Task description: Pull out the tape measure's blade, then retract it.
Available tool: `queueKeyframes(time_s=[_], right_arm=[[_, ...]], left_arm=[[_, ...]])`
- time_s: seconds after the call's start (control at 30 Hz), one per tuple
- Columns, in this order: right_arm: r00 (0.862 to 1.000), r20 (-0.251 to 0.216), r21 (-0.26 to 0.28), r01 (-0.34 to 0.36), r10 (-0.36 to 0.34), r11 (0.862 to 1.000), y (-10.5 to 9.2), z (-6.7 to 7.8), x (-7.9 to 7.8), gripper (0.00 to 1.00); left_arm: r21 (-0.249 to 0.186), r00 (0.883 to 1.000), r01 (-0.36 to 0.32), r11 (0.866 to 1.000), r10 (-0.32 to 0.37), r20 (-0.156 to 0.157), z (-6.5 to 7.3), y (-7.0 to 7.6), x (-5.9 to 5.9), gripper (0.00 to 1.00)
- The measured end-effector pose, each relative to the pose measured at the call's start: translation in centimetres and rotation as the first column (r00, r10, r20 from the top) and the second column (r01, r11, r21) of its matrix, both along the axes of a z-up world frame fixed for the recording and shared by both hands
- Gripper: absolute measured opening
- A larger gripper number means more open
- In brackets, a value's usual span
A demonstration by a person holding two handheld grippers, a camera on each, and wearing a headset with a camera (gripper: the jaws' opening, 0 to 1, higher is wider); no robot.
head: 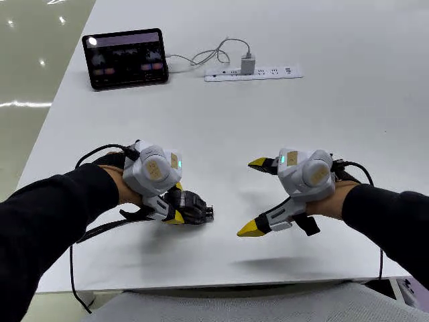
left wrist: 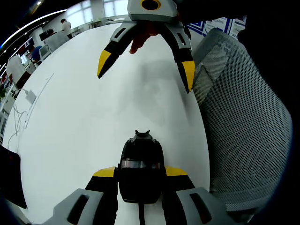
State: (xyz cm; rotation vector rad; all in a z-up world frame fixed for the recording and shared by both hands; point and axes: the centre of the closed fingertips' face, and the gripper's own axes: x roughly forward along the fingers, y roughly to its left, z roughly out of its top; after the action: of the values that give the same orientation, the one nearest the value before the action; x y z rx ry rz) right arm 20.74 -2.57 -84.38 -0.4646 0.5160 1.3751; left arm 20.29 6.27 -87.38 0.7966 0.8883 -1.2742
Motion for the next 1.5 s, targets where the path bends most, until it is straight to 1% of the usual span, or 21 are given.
queueKeyframes(time_s=[0.17,0.33,0.4,0.47,0.57,0.63,0.67,0.73,0.77,0.87,0.93,1.0,1.03,1.07,1.1,1.17,1.2,1.23,1.37,1.43,1.5], right_arm=[[0.999,0.003,-0.001,-0.032,0.032,0.999,1.7,-0.8,-0.2,0.77],[0.998,0.002,-0.013,-0.057,0.057,0.998,3.3,-1.8,-0.4,0.67],[0.997,0.01,-0.028,-0.076,0.076,0.997,3.8,-2.3,-0.6,0.61],[0.996,0.006,-0.026,-0.085,0.085,0.996,4.2,-2.5,-0.8,0.53],[0.998,0.003,-0.025,-0.068,0.068,0.997,4.7,-2.8,-0.4,0.41],[0.998,-0.031,-0.01,-0.049,0.049,0.999,5.0,-3.0,-0.3,0.38],[0.998,-0.035,-0.012,-0.047,0.046,0.999,5.1,-3.1,-0.2,0.36],[0.998,-0.033,-0.023,-0.056,0.055,0.998,5.3,-3.5,-0.3,0.33],[0.997,-0.038,-0.033,-0.067,0.066,0.997,5.3,-3.8,-0.5,0.31],[0.995,-0.032,-0.055,-0.095,0.094,0.994,5.6,-4.4,-1.0,0.25],[0.995,-0.031,-0.07,-0.102,0.1,0.992,5.7,-4.7,-1.2,0.24],[0.995,-0.017,-0.086,-0.104,0.103,0.991,5.6,-5.1,-1.3,0.2],[0.993,-0.005,-0.099,-0.114,0.114,0.989,5.6,-5.3,-1.4,0.17],[0.993,-0.003,-0.103,-0.115,0.116,0.988,5.7,-5.4,-1.5,0.14],[0.994,0.012,-0.107,-0.104,0.105,0.989,5.7,-5.5,-1.2,0.13],[0.994,0.013,-0.108,-0.109,0.111,0.988,5.7,-5.5,-1.3,0.12],[0.992,0.023,-0.111,-0.12,0.123,0.987,5.7,-5.4,-1.3,0.11],[0.992,0.017,-0.112,-0.119,0.121,0.987,5.7,-5.4,-1.4,0.11],[0.987,0.032,-0.137,-0.152,0.157,0.979,5.2,-5.4,-1.4,0.09],[0.987,0.03,-0.144,-0.154,0.159,0.978,4.8,-5.3,-1.3,0.08],[0.988,0.018,-0.145,-0.147,0.152,0.978,4.4,-5.3,-1.3,0.08]], left_arm=[[0.011,1.0,-0.007,1.0,0.007,0.001,0.0,0.0,0.0,0.32],[0.013,1.0,-0.011,1.0,0.011,-0.01,0.0,0.0,-0.1,0.32],[0.011,1.0,-0.013,1.0,0.013,-0.016,-0.1,0.0,-0.1,0.32],[0.011,1.0,-0.012,1.0,0.012,-0.02,-0.1,0.0,-0.1,0.32],[0.005,1.0,-0.016,1.0,0.016,-0.026,-0.1,0.0,-0.2,0.32],[0.0,0.999,-0.022,1.0,0.022,-0.031,-0.1,0.0,-0.2,0.32],[-0.001,0.999,-0.022,1.0,0.022,-0.033,-0.1,0.0,-0.2,0.32],[-0.003,0.999,-0.022,1.0,0.022,-0.036,-0.1,0.0,-0.2,0.32],[-0.004,0.999,-0.024,1.0,0.024,-0.038,-0.1,0.0,-0.2,0.32],[-0.007,0.999,-0.025,1.0,0.025,-0.039,-0.1,0.0,-0.2,0.32],[-0.011,0.999,-0.029,1.0,0.029,-0.04,-0.1,0.0,-0.2,0.32],[-0.015,0.999,-0.032,0.999,0.032,-0.04,-0.1,-0.1,-0.2,0.32],[-0.016,0.999,-0.033,0.999,0.033,-0.039,-0.1,-0.1,-0.2,0.32],[-0.017,0.999,-0.035,0.999,0.034,-0.039,-0.1,-0.1,-0.2,0.32],[-0.017,0.999,-0.035,0.999,0.034,-0.038,-0.1,-0.1,-0.2,0.32],[-0.019,0.999,-0.037,0.999,0.036,-0.037,-0.1,-0.1,-0.3,0.32],[-0.018,0.999,-0.036,0.999,0.036,-0.035,-0.1,-0.1,-0.3,0.32],[-0.016,0.999,-0.033,0.999,0.032,-0.034,-0.1,-0.1,-0.3,0.32],[-0.021,0.999,-0.035,0.999,0.034,-0.037,0.0,0.0,-0.3,0.32],[-0.018,0.999,-0.031,0.999,0.03,-0.034,0.0,0.0,-0.3,0.32],[-0.017,0.999,-0.031,0.999,0.03,-0.035,0.0,0.0,-0.3,0.32]])
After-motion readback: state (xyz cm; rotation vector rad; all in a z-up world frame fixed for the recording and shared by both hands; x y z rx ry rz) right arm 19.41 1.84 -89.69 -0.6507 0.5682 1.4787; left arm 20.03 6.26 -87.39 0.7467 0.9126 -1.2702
